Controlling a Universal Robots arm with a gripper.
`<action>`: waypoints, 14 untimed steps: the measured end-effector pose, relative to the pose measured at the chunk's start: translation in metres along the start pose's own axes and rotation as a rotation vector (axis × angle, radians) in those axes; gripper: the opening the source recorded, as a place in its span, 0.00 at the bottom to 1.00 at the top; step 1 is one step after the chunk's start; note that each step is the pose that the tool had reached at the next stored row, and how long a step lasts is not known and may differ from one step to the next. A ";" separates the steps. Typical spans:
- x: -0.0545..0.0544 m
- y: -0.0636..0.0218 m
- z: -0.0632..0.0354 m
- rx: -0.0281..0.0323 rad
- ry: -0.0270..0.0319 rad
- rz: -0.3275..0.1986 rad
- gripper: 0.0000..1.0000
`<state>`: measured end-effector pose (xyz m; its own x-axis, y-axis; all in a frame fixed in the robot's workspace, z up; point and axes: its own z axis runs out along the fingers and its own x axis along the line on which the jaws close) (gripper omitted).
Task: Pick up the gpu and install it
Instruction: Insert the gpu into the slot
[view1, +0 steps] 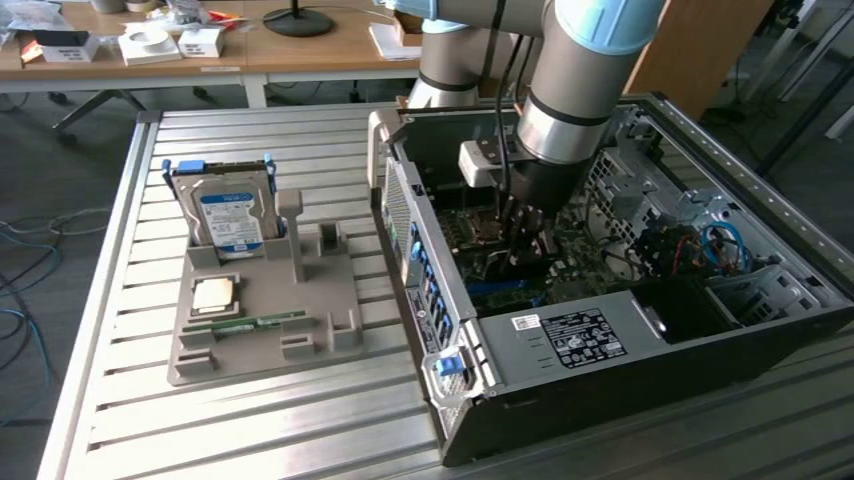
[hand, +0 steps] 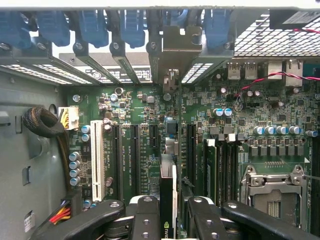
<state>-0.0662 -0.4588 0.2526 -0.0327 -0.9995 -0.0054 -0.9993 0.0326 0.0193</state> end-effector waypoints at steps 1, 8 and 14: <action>0.000 0.0000 0.0000 0.0000 0.0000 0.000 0.26; 0.000 0.0001 0.0012 0.0000 0.0000 0.000 0.26; 0.000 0.0001 0.0014 0.0000 0.0002 -0.007 0.26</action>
<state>-0.0663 -0.4587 0.2512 -0.0260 -0.9996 -0.0053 -0.9995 0.0259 0.0193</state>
